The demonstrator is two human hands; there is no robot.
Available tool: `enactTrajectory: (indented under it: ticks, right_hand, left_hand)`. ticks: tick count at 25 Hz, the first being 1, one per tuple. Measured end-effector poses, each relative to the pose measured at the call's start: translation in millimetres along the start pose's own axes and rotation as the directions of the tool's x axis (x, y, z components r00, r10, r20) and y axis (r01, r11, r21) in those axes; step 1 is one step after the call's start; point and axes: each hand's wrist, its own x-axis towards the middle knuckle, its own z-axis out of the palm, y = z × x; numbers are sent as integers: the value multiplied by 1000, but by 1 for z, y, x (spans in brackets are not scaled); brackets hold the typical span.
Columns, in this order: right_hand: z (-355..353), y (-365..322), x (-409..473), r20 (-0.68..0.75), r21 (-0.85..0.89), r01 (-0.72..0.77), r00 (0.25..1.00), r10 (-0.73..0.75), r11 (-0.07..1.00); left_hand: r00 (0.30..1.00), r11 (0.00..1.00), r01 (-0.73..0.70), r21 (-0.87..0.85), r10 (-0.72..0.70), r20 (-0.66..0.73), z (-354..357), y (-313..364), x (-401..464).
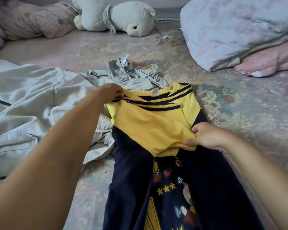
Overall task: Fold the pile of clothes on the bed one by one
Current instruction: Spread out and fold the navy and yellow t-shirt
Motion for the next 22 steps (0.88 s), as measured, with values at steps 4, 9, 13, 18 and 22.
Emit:
enactTrajectory:
  ticks: [4, 9, 13, 18, 22]
  right_hand:
    - [-18, -31, 53, -396, 150, 104, 917, -36, 983]
    - [6, -54, 121, -334, -320, -92, 942, -21, 943]
    - [10, -55, 118, -521, -423, -97, 840, -154, 901]
    - [68, -26, 38, -292, -497, 228, 865, -409, 837]
    - [95, 11, -32, -97, -567, 192, 950, -297, 801]
  left_hand:
    - [988, 982, 38, -186, -65, -142, 0, -7, -6]
    - [994, 998, 3, -62, -10, -111, -10, 1, -8]
    - [982, 991, 45, 130, -20, -186, 2, 22, -10]
    - [971, 999, -8, -46, -4, -240, 63, 78, -154]
    - [997, 998, -63, -2, 62, -41, 124, 105, -282]
